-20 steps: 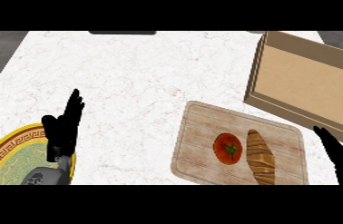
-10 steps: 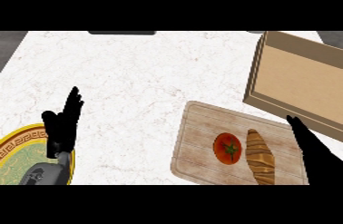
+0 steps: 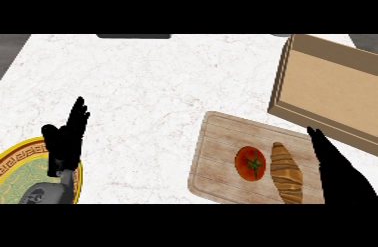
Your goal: Pick the croissant from the cutting board and place it in the cardboard box
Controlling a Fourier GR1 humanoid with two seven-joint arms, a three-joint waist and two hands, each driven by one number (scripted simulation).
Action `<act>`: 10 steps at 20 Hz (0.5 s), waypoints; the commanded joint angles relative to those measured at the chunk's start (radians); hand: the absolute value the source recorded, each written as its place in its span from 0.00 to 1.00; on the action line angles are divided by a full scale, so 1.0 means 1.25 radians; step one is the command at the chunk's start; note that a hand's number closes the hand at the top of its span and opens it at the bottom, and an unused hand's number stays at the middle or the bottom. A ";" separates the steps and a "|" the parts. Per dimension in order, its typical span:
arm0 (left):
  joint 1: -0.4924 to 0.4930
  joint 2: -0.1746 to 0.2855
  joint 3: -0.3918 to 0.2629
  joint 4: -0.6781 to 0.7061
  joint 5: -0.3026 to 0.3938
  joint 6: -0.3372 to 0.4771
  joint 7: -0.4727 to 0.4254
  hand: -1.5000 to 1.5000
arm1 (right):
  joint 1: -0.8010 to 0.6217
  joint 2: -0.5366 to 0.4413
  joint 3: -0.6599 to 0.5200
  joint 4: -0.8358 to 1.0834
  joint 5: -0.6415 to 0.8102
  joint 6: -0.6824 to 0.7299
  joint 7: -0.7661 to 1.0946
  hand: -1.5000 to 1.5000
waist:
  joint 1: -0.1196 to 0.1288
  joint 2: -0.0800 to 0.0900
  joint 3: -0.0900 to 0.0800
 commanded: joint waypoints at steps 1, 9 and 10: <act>-0.007 -0.021 -0.014 -0.035 -0.010 0.018 0.027 0.50 | -0.061 0.064 0.013 0.024 0.016 0.082 0.200 0.00 | 0.003 -0.001 0.000; -0.021 -0.012 0.001 -0.014 -0.014 0.003 0.035 0.50 | -0.056 0.085 -0.069 0.136 0.031 0.096 0.112 0.00 | 0.001 0.001 0.001; 0.011 -0.018 0.007 0.020 -0.022 -0.002 -0.034 0.50 | -0.052 0.084 -0.073 0.087 0.012 0.137 0.139 0.00 | -0.002 0.001 0.000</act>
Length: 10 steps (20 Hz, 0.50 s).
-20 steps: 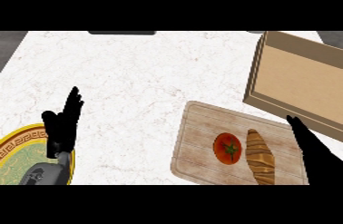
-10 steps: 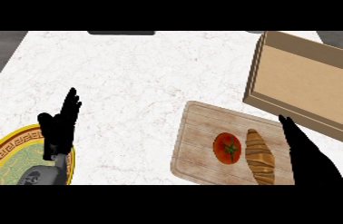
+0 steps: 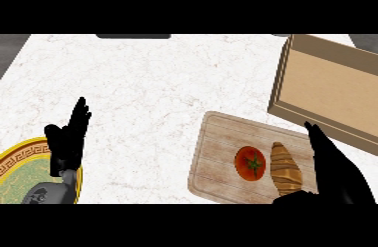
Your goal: Pick the croissant from the cutting board and place it in the cardboard box
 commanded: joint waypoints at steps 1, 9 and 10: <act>-0.003 -0.014 -0.018 -0.029 -0.023 0.026 0.038 0.50 | 0.025 0.017 0.000 0.000 0.017 0.061 0.136 0.00 | -0.006 -0.002 0.001; -0.036 -0.039 0.002 0.027 -0.026 0.023 -0.003 0.50 | -0.030 0.055 -0.044 0.093 0.030 0.103 0.111 0.00 | -0.005 0.001 0.000; 0.009 0.016 0.024 -0.014 0.001 -0.033 0.013 0.50 | -0.034 0.099 0.015 0.112 0.079 0.080 0.121 0.00 | 0.003 -0.001 0.001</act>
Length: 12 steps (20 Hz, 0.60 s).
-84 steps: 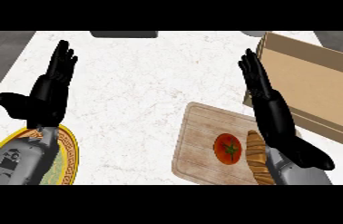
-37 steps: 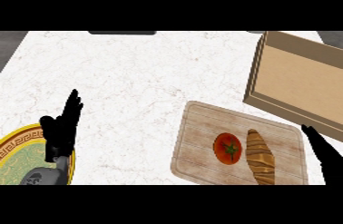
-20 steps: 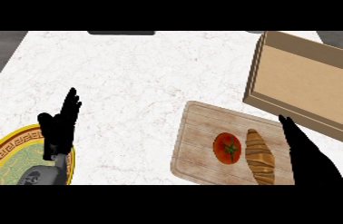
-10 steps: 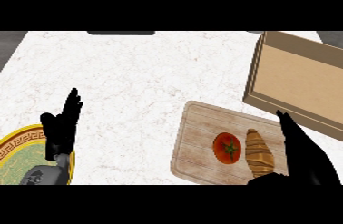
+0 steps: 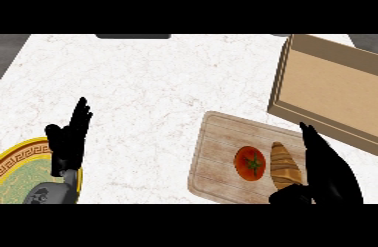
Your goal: Pick the croissant from the cutting board and place it in the cardboard box
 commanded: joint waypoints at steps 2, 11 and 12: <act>-0.044 0.003 0.019 0.020 -0.004 -0.005 0.021 0.50 | 0.007 0.030 -0.004 -0.005 0.012 0.080 0.124 0.00 | -0.006 -0.001 0.000; 0.013 -0.028 0.007 -0.012 -0.025 -0.001 -0.003 0.50 | -0.018 0.088 -0.056 0.105 0.050 0.081 0.050 0.00 | -0.002 -0.001 0.001; 0.022 -0.024 0.012 -0.001 -0.025 -0.014 -0.018 0.50 | -0.065 0.102 -0.069 0.163 0.058 0.074 0.032 0.00 | 0.001 0.000 0.001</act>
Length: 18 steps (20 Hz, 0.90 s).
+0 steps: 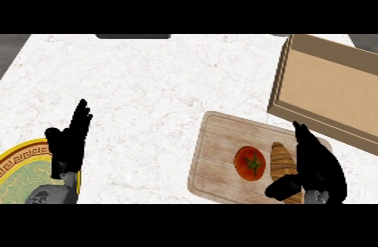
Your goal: Pick the croissant from the cutting board and place it in the cardboard box
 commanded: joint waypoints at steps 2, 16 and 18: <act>-0.028 -0.014 0.019 0.047 -0.001 -0.012 -0.013 0.50 | 0.030 0.033 -0.003 0.007 0.034 0.011 0.069 0.00 | -0.006 0.000 0.000; -0.022 -0.027 0.039 -0.032 -0.061 -0.010 0.060 0.50 | 0.004 0.064 -0.002 0.128 0.172 -0.064 -0.114 1.00 | -0.002 -0.001 0.000; 0.001 -0.030 0.059 0.001 -0.043 -0.058 0.009 0.50 | 0.015 0.049 -0.024 0.068 0.164 -0.027 -0.119 1.00 | -0.003 -0.001 0.000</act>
